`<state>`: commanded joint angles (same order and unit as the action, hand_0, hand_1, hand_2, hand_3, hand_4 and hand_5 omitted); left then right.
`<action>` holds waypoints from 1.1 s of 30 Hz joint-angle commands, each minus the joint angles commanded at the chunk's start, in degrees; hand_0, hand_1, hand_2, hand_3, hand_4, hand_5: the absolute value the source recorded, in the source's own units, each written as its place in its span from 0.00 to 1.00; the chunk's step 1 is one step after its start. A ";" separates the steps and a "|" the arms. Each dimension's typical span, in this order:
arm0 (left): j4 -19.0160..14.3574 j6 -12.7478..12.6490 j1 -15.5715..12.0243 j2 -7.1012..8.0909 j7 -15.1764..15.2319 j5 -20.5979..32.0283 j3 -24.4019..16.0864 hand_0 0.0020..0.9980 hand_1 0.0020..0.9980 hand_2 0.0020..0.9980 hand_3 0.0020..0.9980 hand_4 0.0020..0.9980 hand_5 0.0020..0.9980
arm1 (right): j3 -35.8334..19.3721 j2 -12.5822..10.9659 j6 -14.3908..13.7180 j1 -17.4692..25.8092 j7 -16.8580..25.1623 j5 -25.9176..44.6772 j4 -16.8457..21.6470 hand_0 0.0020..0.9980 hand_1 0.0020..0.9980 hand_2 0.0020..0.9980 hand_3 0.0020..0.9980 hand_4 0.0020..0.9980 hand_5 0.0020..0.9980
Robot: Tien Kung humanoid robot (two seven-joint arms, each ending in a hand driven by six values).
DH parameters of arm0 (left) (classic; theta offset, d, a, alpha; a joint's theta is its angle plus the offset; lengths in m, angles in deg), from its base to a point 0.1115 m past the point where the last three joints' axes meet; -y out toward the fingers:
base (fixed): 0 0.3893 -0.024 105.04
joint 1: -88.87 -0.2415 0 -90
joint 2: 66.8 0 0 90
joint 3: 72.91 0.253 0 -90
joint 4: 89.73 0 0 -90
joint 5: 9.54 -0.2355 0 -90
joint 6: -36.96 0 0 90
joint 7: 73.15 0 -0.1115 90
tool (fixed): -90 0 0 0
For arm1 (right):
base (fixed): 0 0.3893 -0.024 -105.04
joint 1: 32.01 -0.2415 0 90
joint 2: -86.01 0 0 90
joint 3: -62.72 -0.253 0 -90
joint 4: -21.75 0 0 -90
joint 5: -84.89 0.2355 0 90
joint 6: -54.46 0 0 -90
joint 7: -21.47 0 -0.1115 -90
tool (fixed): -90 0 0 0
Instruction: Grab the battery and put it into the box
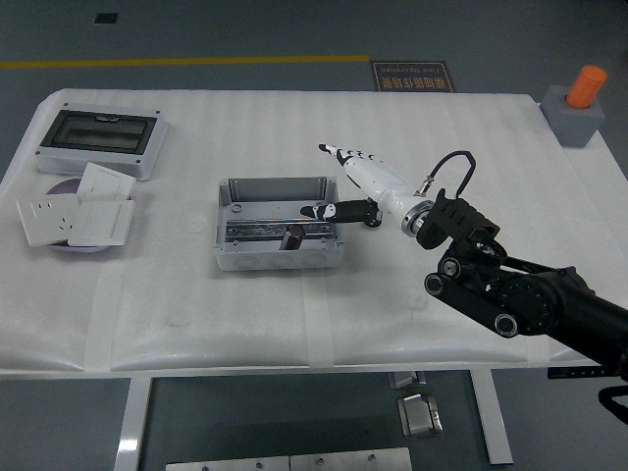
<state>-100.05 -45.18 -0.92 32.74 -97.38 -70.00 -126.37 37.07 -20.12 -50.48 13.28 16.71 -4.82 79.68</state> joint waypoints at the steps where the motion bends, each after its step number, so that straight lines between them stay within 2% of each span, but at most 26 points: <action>1: 0.00 -0.01 -0.01 0.01 0.00 -0.05 -0.02 0.62 0.62 0.41 0.52 0.55 0.11 | 0.66 -0.75 0.09 -0.49 0.10 0.70 -1.01 1.00 1.00 1.00 1.00 1.00 0.68; 7: 0.00 -0.03 0.13 0.09 0.09 -0.07 0.04 0.62 0.62 0.41 0.51 0.55 0.10 | 5.34 -2.40 0.31 -2.99 0.84 4.72 -6.40 1.00 1.00 1.00 1.00 1.00 0.70; 13: 0.00 -0.03 0.24 0.08 0.17 0.15 0.30 0.62 0.62 0.41 0.52 0.56 0.09 | 9.86 -1.74 0.55 -4.51 1.27 7.20 -9.81 1.00 0.99 0.98 1.00 1.00 0.71; 14: 0.00 -0.02 0.26 0.08 0.18 0.20 0.36 0.62 0.62 0.41 0.52 0.56 0.09 | 10.44 -1.54 0.59 -4.68 1.30 7.43 -10.22 1.00 0.96 0.96 1.00 1.00 0.70; 23: 0.00 -0.04 0.41 0.19 0.25 0.37 0.61 0.62 0.61 0.41 0.52 0.56 0.08 | 14.94 0.03 0.78 -6.03 1.44 8.98 -12.81 1.00 0.94 0.94 1.00 1.00 0.70; 33: 0.00 0.00 0.61 0.28 0.38 0.58 1.03 0.62 0.61 0.41 0.52 0.56 0.08 | 17.24 0.75 0.60 -6.40 1.85 10.54 -14.84 1.00 0.92 0.89 1.00 1.00 0.70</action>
<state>-100.05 -45.18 -0.32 33.03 -97.00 -69.42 -125.34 54.31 -19.36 -49.88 6.88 18.56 5.72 64.84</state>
